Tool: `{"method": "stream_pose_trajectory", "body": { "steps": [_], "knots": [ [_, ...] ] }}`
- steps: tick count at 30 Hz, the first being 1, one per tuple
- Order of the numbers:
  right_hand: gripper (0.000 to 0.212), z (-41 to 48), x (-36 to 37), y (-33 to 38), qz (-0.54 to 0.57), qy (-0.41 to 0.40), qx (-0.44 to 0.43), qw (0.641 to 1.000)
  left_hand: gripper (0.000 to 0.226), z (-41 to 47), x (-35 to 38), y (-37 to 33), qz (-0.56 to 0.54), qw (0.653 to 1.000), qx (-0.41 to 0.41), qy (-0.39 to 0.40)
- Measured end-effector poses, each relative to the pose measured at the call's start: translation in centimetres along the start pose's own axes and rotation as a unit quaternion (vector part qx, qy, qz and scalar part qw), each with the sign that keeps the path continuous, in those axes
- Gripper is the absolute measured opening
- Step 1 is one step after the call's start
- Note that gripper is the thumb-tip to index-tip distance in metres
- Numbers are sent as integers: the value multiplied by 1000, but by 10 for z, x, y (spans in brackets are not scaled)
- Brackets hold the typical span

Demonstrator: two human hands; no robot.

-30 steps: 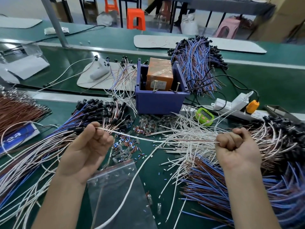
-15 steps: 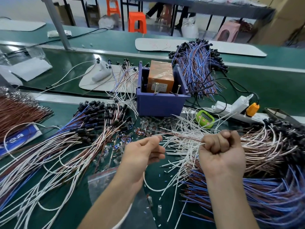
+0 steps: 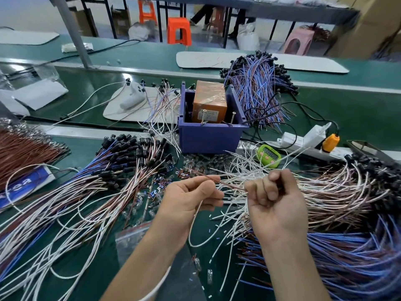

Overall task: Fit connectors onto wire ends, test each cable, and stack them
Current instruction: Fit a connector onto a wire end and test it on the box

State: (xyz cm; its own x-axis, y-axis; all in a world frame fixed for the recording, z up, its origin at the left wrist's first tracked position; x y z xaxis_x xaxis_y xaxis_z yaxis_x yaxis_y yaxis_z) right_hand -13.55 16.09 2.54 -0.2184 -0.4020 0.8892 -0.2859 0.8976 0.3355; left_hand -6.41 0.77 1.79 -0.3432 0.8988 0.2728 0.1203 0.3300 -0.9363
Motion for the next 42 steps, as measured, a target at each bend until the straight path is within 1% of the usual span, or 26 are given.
{"method": "stream_pose_trajectory", "body": {
  "steps": [2, 4, 6, 8, 10, 12, 13, 15, 16, 17, 18, 20, 22, 24, 26, 28, 31, 33, 36, 38, 40, 42],
  "knots": [
    [37, -1, 0, -3, -46, 11, -2, 999, 20, 1, -1, -1, -14, 1000, -1, -7],
    [31, -4, 0, -6, -121, 35, 3, 992, 13, 3, -2, -3, -25, 1000, -2, -20],
    [30, -8, 3, -12, -236, 77, 19, 968, 10, 4, -4, -5, -28, 999, -1, -37],
    [30, -10, 7, -19, -377, 117, 5, 919, 10, 5, -5, -8, -9, 999, 17, -49],
    [30, -11, 14, -24, -509, 155, -30, 846, 7, 5, -4, -10, 35, 996, 51, -66],
    [30, -13, 21, -31, -611, 202, -52, 764, 20, 7, -6, -11, 78, 989, 85, -96],
    [26, -14, 23, -34, -645, 215, -62, 731, 24, 8, -8, -10, 89, 985, 94, -111],
    [19, -13, 23, -36, -690, 209, -96, 687, 22, 8, -10, -9, 84, 983, 98, -127],
    [19, -12, 22, -35, -701, 199, -112, 675, 20, 9, -10, -8, 75, 984, 96, -132],
    [20, -11, 21, -35, -703, 187, -120, 676, 17, 9, -11, -7, 68, 984, 93, -138],
    [20, -10, 18, -34, -691, 173, -120, 691, 16, 9, -12, -6, 63, 984, 85, -144],
    [21, -6, 14, -31, -644, 135, -110, 745, 18, 11, -17, -1, 58, 984, 52, -158],
    [26, -4, 10, -31, -599, 99, -93, 789, 28, 15, -21, 6, 70, 984, 5, -166],
    [32, -4, 8, -34, -556, 91, -69, 823, 37, 14, -22, 11, 61, 984, -27, -166],
    [36, -4, 8, -37, -492, 97, -41, 864, 51, 13, -24, 13, 34, 985, -33, -167],
    [34, -3, 6, -36, -436, 91, -21, 895, 53, 14, -26, 14, 3, 988, -19, -151],
    [19, -2, 4, -31, -389, 73, 2, 918, 43, 16, -29, 11, -51, 991, 1, -127],
    [19, 0, 2, -28, -360, 56, 15, 931, 32, 18, -35, 11, -50, 989, -5, -140],
    [20, 4, -2, -26, -321, 17, 18, 947, 17, 20, -44, 14, 33, 983, -30, -175],
    [27, 6, -2, -25, -308, 3, 16, 951, 9, 20, -50, 15, 91, 975, -44, -198],
    [31, 8, -2, -24, -298, -5, 8, 955, 12, 19, -53, 15, 122, 967, -48, -218],
    [30, 11, -2, -23, -290, -15, 1, 957, 20, 19, -53, 14, 129, 961, -54, -239]
  ]
}}
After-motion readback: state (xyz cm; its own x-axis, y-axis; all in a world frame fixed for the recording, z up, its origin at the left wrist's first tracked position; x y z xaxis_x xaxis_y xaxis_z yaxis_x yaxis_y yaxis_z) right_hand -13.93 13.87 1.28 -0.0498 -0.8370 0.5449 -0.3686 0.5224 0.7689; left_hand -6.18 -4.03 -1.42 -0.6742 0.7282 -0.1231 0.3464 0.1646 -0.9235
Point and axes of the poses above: each hand's wrist, its own z-axis towards the middle knuckle, its own x-axis out of the palm, y = z × x, the point moved 5 cm from there along z, towards the middle knuckle, and after that the axes turned 10 degrees about z, right-handed, at the moved point
